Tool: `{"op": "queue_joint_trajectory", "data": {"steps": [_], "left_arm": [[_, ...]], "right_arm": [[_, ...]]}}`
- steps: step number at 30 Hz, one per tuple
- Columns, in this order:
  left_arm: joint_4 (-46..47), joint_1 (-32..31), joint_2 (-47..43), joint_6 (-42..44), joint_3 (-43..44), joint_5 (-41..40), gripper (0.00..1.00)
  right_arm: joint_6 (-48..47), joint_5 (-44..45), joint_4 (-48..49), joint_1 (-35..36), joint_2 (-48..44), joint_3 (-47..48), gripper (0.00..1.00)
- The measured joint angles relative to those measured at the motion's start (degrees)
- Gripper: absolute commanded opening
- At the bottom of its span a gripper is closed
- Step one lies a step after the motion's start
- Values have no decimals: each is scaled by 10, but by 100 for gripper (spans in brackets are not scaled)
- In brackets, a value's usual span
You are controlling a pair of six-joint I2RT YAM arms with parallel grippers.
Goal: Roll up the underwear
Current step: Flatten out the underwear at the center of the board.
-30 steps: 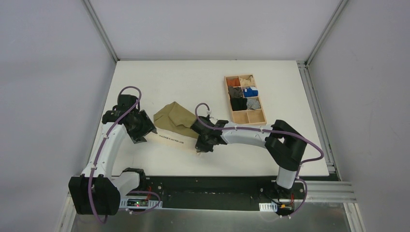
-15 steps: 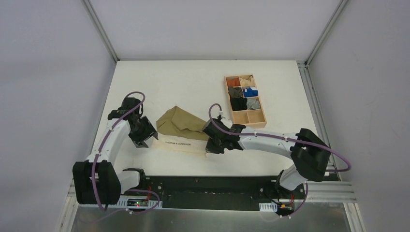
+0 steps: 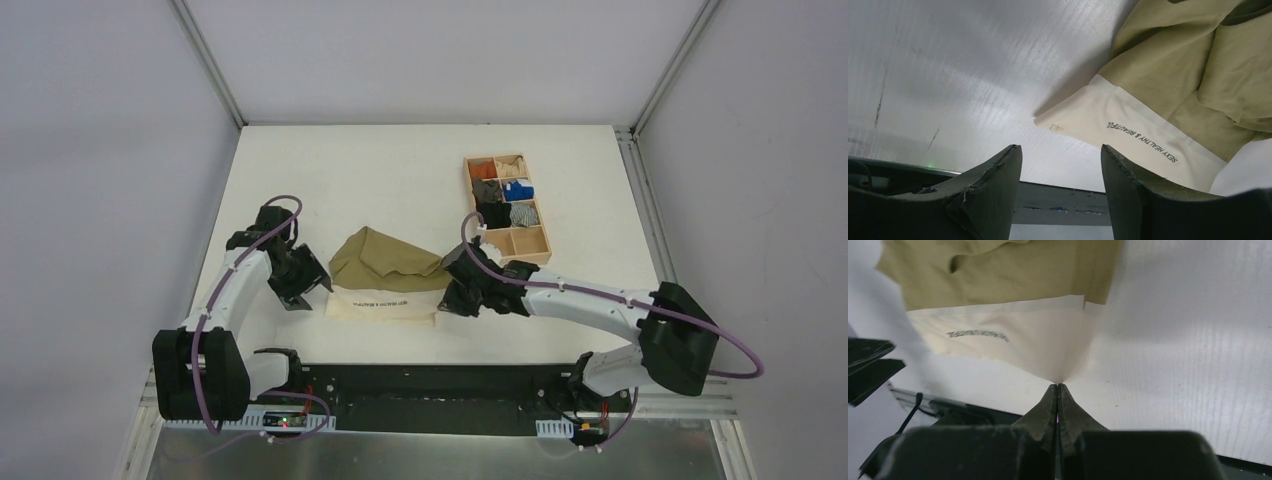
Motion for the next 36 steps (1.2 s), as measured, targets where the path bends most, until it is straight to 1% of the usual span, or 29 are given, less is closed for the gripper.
{"op": "queue_joint_trajectory", "data": {"steps": [4, 8, 11, 14, 18, 23, 26, 28, 31, 34, 36], "left_arm": [[2, 0, -10, 0, 0, 8, 60], [4, 0, -13, -5, -2, 18, 60], [5, 0, -20, -7, -9, 26, 60], [5, 0, -30, -11, -19, 30, 60], [8, 0, -37, -20, -31, 44, 58], [11, -2, -44, -28, -47, 63, 49], [12, -24, -56, -40, -55, 70, 48], [13, -55, -65, -51, -60, 74, 47], [14, -100, -74, -72, -67, 71, 42], [21, -127, -82, -99, -84, 58, 42], [30, -133, -84, -114, -103, 55, 44]], "right_arm": [[-16, -7, 5, 0, -31, 34, 0], [-25, 2, 30, -6, -82, 32, 0], [-17, 3, 36, -40, -107, -2, 0], [-4, 3, 28, -73, -114, -69, 0], [9, -12, -14, -73, -112, -113, 0], [16, -15, -16, -71, -116, -115, 0], [16, -17, -16, -71, -116, -115, 0], [16, -19, -15, -71, -111, -111, 0], [16, -23, -10, -71, -101, -104, 0], [16, -24, -7, -71, -98, -99, 0], [16, -25, -5, -71, -98, -97, 0]]}}
